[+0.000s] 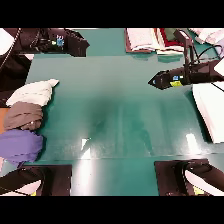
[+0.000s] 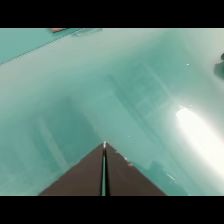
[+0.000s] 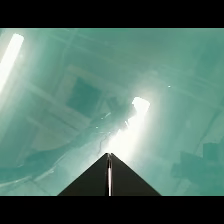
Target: Fold the shirts.
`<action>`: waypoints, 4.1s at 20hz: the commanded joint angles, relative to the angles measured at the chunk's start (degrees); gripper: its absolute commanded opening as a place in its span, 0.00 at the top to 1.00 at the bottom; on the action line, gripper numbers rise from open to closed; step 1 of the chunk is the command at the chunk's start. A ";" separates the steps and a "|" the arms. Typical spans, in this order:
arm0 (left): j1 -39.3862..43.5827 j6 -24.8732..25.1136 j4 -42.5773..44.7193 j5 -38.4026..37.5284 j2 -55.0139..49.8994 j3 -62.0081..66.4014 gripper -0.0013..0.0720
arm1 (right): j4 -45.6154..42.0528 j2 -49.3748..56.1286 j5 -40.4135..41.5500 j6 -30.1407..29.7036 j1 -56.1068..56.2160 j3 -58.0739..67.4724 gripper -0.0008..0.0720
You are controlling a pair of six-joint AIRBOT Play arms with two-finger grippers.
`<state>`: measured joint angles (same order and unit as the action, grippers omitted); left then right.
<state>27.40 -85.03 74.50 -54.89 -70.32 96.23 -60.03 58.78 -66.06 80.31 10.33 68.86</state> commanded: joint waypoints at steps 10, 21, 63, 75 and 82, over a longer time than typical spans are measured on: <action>0.00 0.00 0.02 0.04 -0.02 0.02 0.94 | 0.07 0.02 0.02 0.02 0.07 0.02 0.96; -16.79 -9.55 24.94 -5.18 -3.91 -3.23 0.15 | 0.11 0.02 0.13 0.02 0.07 0.00 0.97; 16.33 -2.69 15.30 -5.92 -8.74 -3.96 0.13 | 0.00 -0.09 -1.95 0.46 -6.12 36.92 0.97; -2.78 -1.38 -14.29 4.66 -24.02 -18.47 0.13 | 0.13 3.82 -8.87 0.46 -6.12 36.81 0.97; -2.78 4.26 -24.00 11.28 -29.55 -18.14 0.14 | 0.04 7.63 -9.90 0.48 -2.80 36.81 0.97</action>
<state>24.71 -82.65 54.46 -46.35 -97.95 78.13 -59.96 64.90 -75.31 80.82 6.07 105.65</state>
